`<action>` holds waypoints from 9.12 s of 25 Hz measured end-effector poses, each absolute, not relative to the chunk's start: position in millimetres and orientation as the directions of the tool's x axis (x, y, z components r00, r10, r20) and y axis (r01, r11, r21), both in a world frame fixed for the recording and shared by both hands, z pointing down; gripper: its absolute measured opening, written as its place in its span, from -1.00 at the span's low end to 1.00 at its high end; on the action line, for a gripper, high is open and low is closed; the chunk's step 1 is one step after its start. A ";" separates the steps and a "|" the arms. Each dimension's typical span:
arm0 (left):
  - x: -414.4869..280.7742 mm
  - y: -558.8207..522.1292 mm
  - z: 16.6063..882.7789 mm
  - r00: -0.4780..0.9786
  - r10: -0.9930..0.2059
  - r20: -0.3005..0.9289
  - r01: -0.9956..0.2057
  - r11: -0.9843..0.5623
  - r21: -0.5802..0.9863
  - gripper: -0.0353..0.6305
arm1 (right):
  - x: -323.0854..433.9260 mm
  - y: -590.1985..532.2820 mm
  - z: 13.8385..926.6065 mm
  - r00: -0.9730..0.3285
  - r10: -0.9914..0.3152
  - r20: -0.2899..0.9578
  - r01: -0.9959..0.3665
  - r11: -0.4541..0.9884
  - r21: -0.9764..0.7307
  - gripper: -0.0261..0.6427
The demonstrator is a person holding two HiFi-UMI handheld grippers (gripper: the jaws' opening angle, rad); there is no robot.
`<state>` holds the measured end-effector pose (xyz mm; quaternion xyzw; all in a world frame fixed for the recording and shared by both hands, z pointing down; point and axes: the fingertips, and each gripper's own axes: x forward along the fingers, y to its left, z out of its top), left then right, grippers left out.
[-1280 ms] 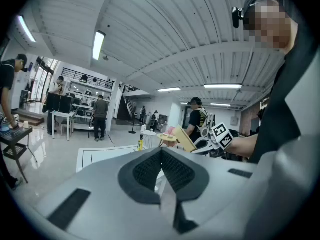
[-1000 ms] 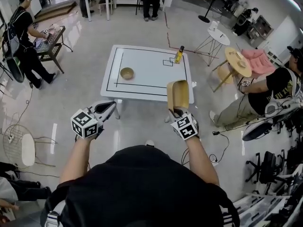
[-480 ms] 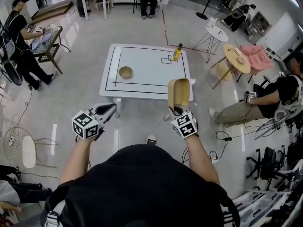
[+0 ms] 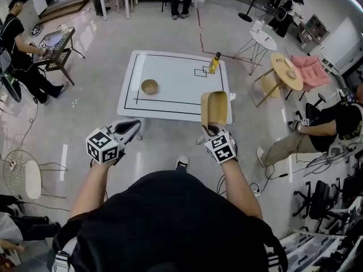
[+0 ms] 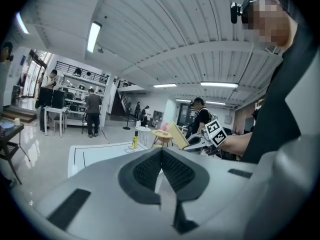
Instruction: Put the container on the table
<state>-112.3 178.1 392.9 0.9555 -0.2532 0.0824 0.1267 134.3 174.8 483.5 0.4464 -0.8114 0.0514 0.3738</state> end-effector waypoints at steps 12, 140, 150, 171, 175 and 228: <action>-83.5 141.5 390.9 0.845 -0.486 0.222 -0.527 -0.826 0.201 -0.88 | 162.3 127.1 489.6 -0.347 -0.673 0.654 -0.751 0.616 0.236 -0.87; -26.6 -183.9 475.3 0.808 -0.455 0.375 -0.571 -0.760 0.309 -0.88 | 182.1 -154.0 600.7 -0.438 -0.427 0.791 -0.693 0.721 0.006 -0.87; -54.7 -220.9 487.2 0.841 -0.392 0.373 -0.516 -0.787 0.338 -0.88 | 146.6 -169.6 604.8 -0.397 -0.425 0.814 -0.731 0.682 -0.001 -0.87; -109.6 -255.4 518.3 0.878 -0.298 0.374 -0.441 -0.808 0.392 -0.88 | 103.8 -195.9 650.0 -0.308 -0.399 0.864 -0.797 0.603 -0.005 -0.87; -117.1 -255.8 524.9 0.878 -0.283 0.386 -0.435 -0.808 0.397 -0.88 | 100.6 -197.4 663.9 -0.291 -0.390 0.874 -0.808 0.589 -0.007 -0.87; -144.0 -262.5 568.1 0.853 -0.278 0.441 -0.478 -0.756 0.448 -0.88 | 90.0 -200.0 803.5 -0.170 -0.197 0.966 -0.783 0.622 -0.011 -0.87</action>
